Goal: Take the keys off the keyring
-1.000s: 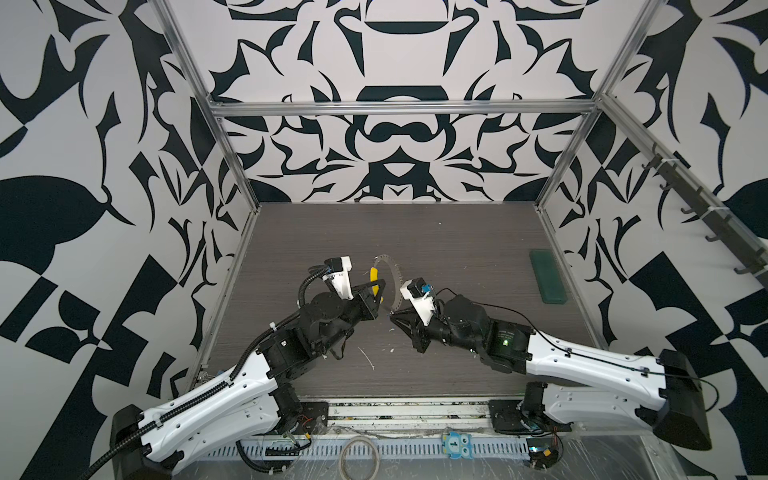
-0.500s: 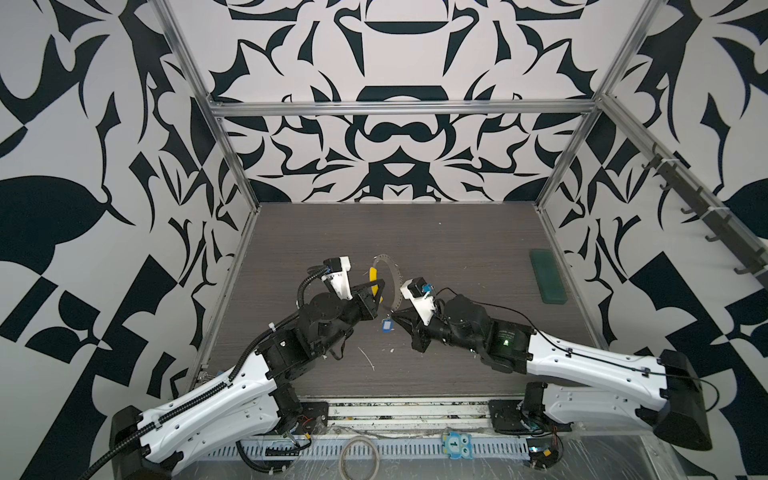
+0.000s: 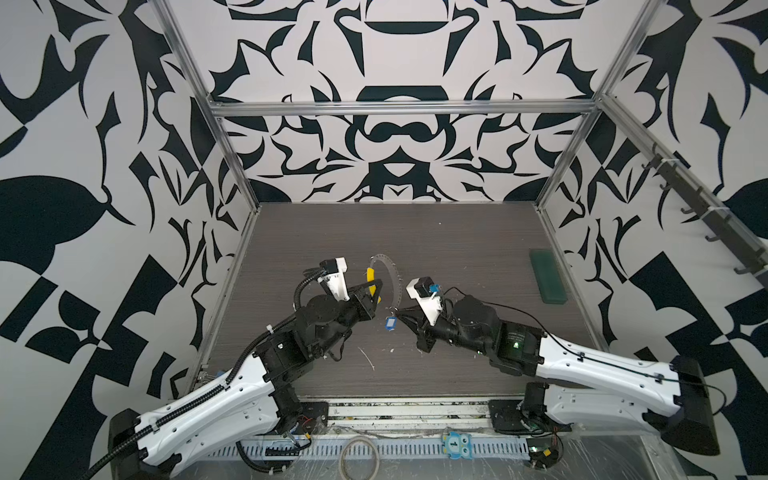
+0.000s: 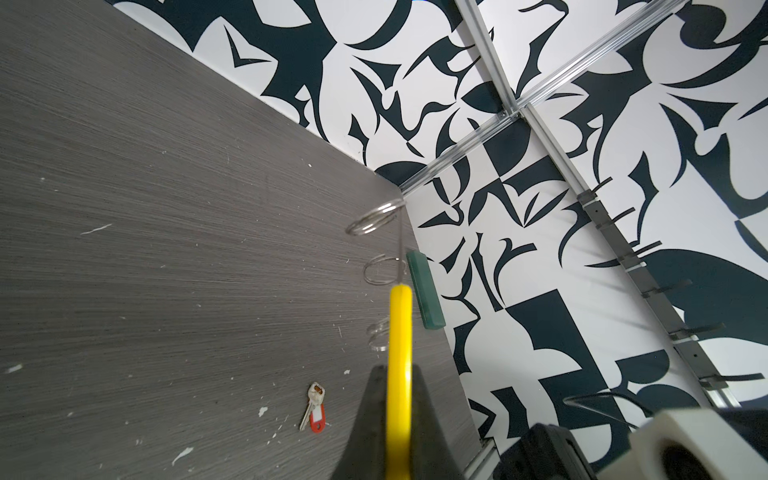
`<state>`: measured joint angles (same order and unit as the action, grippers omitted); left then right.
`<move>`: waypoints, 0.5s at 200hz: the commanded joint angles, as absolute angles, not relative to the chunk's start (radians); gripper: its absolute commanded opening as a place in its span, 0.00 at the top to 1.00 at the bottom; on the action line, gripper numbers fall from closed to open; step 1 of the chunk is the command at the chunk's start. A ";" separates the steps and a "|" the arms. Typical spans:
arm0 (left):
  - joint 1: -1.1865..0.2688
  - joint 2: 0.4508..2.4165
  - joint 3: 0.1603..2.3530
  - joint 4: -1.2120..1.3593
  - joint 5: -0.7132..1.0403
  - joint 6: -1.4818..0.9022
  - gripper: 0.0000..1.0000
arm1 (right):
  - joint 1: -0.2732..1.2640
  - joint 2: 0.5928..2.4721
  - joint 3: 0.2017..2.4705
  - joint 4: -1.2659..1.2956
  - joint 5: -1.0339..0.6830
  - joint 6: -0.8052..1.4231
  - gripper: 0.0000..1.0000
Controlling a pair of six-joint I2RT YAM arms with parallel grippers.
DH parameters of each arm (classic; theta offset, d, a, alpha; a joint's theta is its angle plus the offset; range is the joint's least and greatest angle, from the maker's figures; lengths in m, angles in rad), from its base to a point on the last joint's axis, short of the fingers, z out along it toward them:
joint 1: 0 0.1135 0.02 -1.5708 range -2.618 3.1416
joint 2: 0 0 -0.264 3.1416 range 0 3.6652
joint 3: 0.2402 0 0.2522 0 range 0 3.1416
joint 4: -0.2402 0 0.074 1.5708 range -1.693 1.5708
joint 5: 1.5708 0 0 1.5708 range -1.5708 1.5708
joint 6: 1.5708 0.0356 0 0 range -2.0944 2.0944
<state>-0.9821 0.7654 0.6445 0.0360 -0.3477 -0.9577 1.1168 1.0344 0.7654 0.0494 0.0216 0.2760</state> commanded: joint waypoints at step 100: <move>-0.984 0.690 0.570 -0.047 -0.288 -0.994 0.58 | 1.114 0.994 0.879 -0.002 0.035 0.144 1.00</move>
<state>-0.9821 0.7425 0.6044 -0.0059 -0.3023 -0.9791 1.1172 1.0073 0.8074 -0.0006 0.0341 0.1894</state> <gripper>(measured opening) 0.402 0.043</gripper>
